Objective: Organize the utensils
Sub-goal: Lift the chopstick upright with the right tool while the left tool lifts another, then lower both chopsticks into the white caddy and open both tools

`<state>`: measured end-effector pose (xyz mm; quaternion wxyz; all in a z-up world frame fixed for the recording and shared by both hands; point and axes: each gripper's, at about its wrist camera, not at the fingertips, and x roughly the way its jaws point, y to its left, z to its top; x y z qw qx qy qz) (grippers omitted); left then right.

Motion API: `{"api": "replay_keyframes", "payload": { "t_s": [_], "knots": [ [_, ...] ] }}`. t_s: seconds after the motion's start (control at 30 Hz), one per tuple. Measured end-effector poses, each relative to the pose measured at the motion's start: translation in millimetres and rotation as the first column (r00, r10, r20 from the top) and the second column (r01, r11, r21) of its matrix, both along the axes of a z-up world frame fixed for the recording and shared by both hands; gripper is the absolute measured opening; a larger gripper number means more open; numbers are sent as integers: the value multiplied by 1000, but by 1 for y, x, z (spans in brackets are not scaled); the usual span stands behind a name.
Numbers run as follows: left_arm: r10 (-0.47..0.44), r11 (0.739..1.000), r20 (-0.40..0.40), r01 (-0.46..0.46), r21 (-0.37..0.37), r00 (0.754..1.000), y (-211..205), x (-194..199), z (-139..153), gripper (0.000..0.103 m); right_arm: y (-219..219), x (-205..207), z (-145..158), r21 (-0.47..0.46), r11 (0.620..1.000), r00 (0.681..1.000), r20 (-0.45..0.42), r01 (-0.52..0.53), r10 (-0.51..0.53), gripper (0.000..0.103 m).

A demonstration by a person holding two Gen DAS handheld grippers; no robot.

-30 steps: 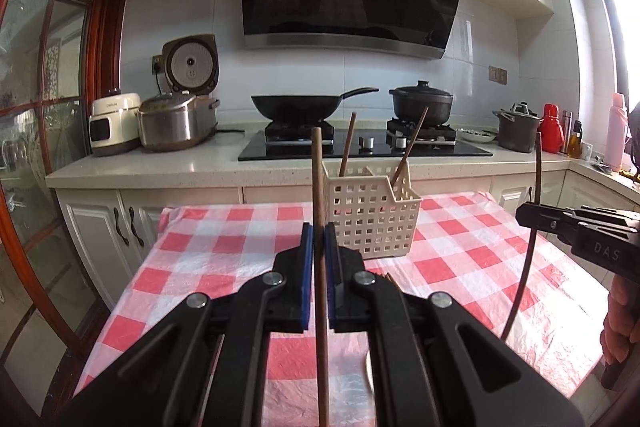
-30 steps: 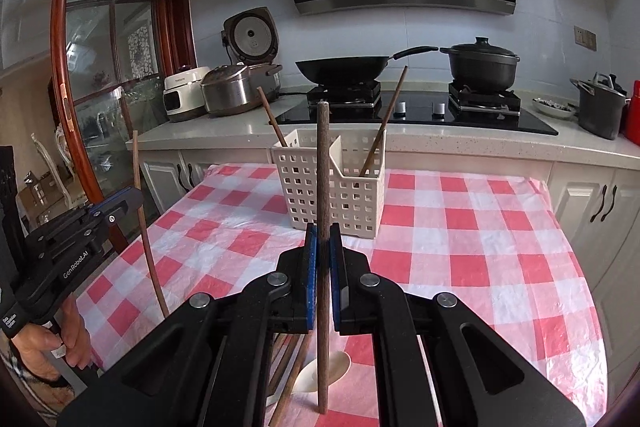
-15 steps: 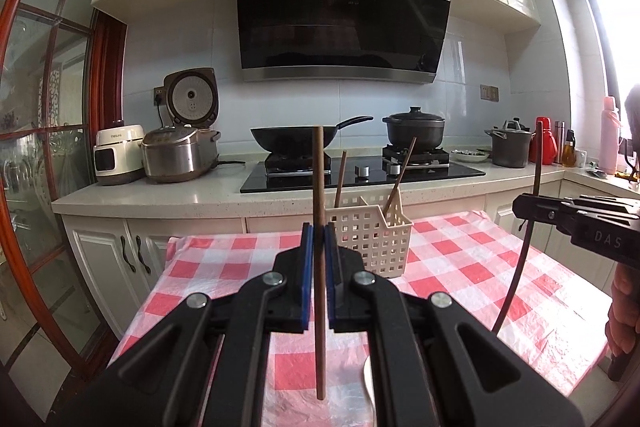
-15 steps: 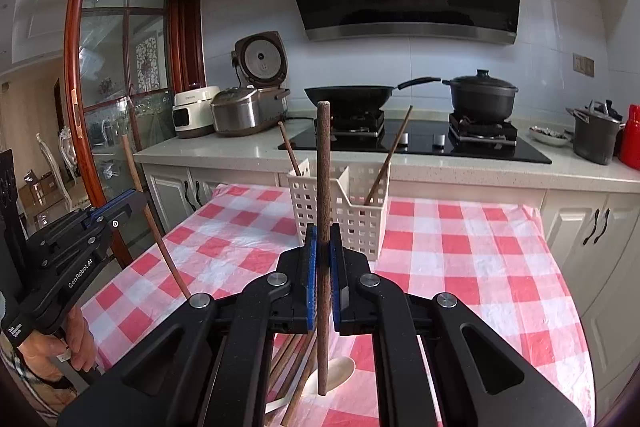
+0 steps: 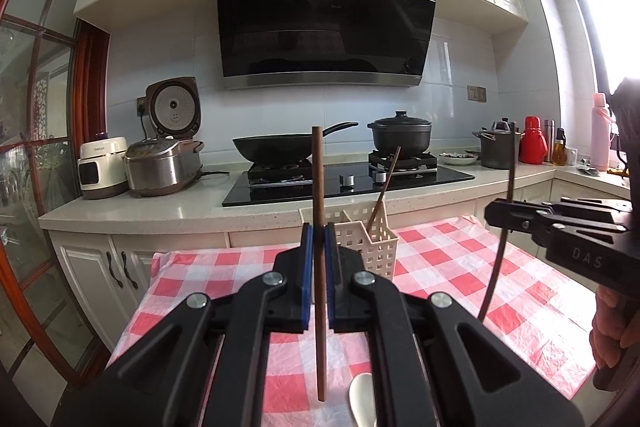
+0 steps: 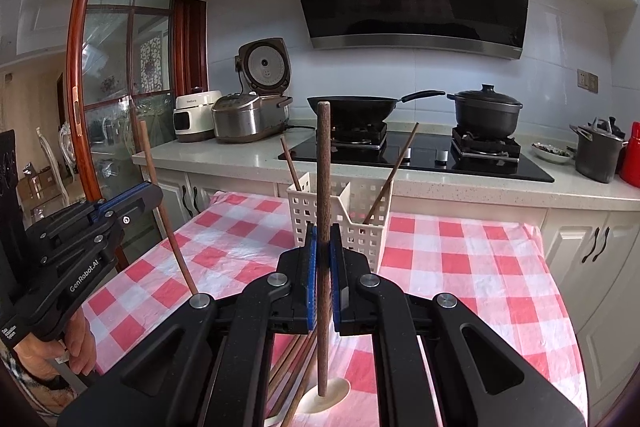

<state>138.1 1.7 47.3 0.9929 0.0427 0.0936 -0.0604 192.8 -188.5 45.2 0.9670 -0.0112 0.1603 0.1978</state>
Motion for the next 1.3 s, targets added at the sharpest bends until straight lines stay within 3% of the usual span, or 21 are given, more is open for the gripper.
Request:
{"api": "replay_keyframes", "payload": {
  "t_s": [0.3, 0.73, 1.0, 1.3],
  "knots": [
    [-48, 999, -26, 48, -3, 998, -22, 47, 6, 6, -1, 39, 1, 12, 1000, 1000, -23, 15, -15, 7],
    [-43, 999, -28, 43, -6, 999, -33, 126, 31, 6, -4, 98, 18, 26, 999, 999, -30, 29, -28, 7],
    [-38, 997, -49, 34, -74, 998, -13, 174, 51, 6, 3, 128, 35, 20, 1000, 1000, -14, 20, -20, 7],
    [-22, 1000, -3, 22, -12, 1000, -15, 207, 76, 6, 0, 150, 44, 44, 999, 1000, -9, 22, -21, 7]
  ]
}}
